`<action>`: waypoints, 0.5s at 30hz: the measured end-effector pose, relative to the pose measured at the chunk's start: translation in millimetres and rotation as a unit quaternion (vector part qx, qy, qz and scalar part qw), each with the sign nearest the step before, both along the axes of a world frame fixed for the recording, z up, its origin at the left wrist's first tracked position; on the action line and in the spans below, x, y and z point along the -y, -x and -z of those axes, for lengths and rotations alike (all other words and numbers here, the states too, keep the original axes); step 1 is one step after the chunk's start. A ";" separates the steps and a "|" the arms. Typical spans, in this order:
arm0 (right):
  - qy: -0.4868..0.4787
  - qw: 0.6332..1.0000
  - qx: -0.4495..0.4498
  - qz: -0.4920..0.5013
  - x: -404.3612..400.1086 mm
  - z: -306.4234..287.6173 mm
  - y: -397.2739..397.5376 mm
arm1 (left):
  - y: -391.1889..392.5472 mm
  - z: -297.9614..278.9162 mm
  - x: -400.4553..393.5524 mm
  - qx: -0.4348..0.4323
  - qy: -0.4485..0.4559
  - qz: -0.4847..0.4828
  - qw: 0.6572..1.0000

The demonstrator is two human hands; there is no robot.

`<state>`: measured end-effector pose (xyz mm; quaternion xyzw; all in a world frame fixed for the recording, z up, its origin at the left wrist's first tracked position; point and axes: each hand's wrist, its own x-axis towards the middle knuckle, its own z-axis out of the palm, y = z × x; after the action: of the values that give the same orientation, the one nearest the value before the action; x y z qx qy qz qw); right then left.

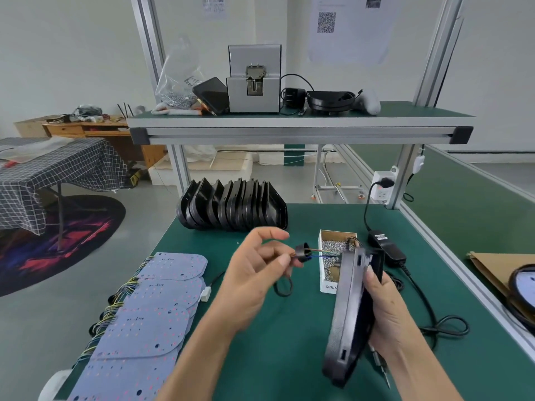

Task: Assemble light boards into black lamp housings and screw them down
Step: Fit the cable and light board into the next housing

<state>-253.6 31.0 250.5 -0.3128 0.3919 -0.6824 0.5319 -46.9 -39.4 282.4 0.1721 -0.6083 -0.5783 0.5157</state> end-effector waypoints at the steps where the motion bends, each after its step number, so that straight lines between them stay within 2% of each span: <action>1: 0.011 1.000 0.015 -0.017 -0.2 4.2 0.8 | -1.8 -8.9 1.0 0.003 0.011 -0.007 1.000; 4: 0.049 0.993 0.048 -0.091 0.0 17.0 4.3 | -2.6 -35.9 0.2 0.034 0.062 -0.013 0.997; 7: 0.070 0.989 -0.027 -0.126 -0.9 22.2 9.7 | 0.5 -52.4 -4.1 0.094 0.120 -0.007 0.988; 11: 0.056 0.989 -0.139 0.003 -1.6 5.4 19.7 | 5.9 -58.1 -6.0 0.186 0.163 -0.040 0.968; 13: 0.038 0.968 -0.222 0.110 -3.7 -8.8 23.1 | 8.0 -56.2 -4.7 0.219 0.165 -0.053 0.960; 15: 0.044 0.930 -0.299 0.208 -7.0 -26.0 23.5 | 11.1 -51.9 -4.7 0.248 0.169 -0.061 0.952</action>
<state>-277.2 38.1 276.5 -0.4370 0.5585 -0.6692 0.2219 -58.1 -34.7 334.3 0.2574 -0.7942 -0.3739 0.4039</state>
